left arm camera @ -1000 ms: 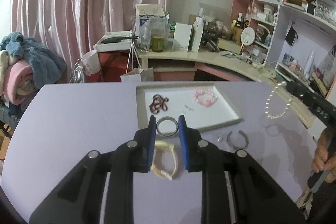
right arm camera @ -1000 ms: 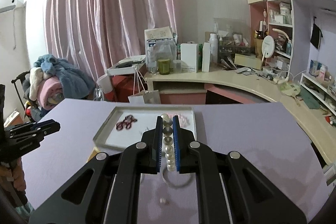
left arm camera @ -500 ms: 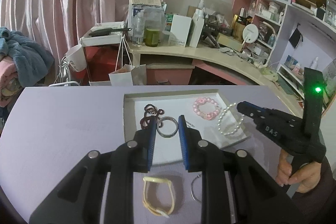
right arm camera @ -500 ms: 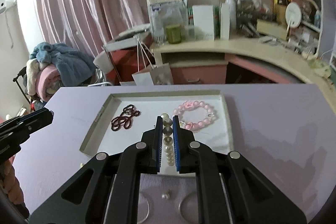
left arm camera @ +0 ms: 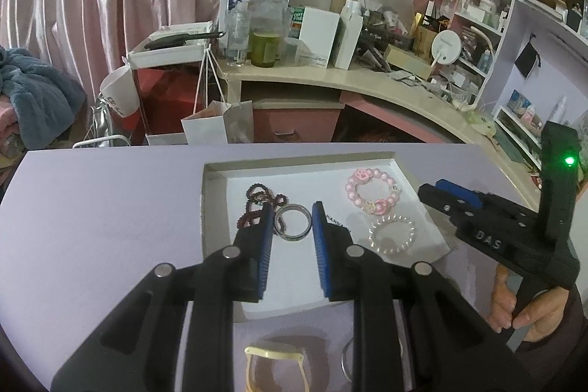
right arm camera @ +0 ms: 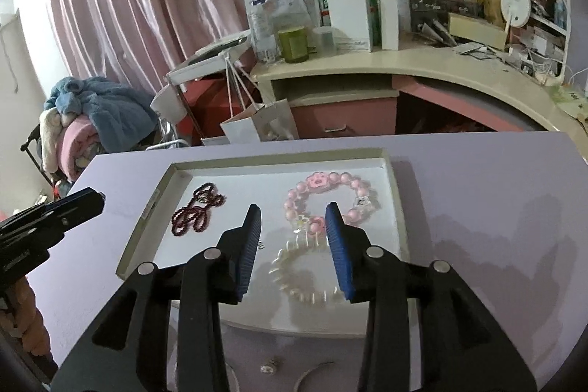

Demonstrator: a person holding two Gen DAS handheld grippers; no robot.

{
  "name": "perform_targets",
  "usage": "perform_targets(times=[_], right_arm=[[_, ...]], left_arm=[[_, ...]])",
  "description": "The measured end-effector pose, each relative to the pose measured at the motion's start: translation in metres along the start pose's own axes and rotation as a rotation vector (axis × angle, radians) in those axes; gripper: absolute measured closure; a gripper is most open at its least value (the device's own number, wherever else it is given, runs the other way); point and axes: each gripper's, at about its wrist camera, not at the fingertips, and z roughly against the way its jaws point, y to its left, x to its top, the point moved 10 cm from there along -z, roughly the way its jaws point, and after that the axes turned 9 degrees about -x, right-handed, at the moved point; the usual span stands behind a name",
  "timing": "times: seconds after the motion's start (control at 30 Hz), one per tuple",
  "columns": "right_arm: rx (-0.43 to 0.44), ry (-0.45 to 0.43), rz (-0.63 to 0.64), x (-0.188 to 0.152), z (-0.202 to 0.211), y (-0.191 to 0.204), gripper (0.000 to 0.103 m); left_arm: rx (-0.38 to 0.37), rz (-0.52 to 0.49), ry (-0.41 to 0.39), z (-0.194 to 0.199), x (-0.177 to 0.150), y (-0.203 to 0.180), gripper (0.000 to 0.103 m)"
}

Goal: Organize jewelry
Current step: 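Carry pearl bracelet and silver ring into the white tray and open both tools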

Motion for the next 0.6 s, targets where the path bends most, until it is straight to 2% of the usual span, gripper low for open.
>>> perform_targets(times=[0.33,0.6], right_arm=[[-0.02,0.009,-0.001,-0.004,-0.001,-0.02,0.065],[-0.029,0.019,-0.013,-0.012,0.001,-0.039,0.065]], left_arm=[[-0.031,-0.001,0.035,-0.033,-0.002,-0.008,0.081],[-0.04,-0.019,0.094,-0.076,-0.005,-0.021,0.081]])
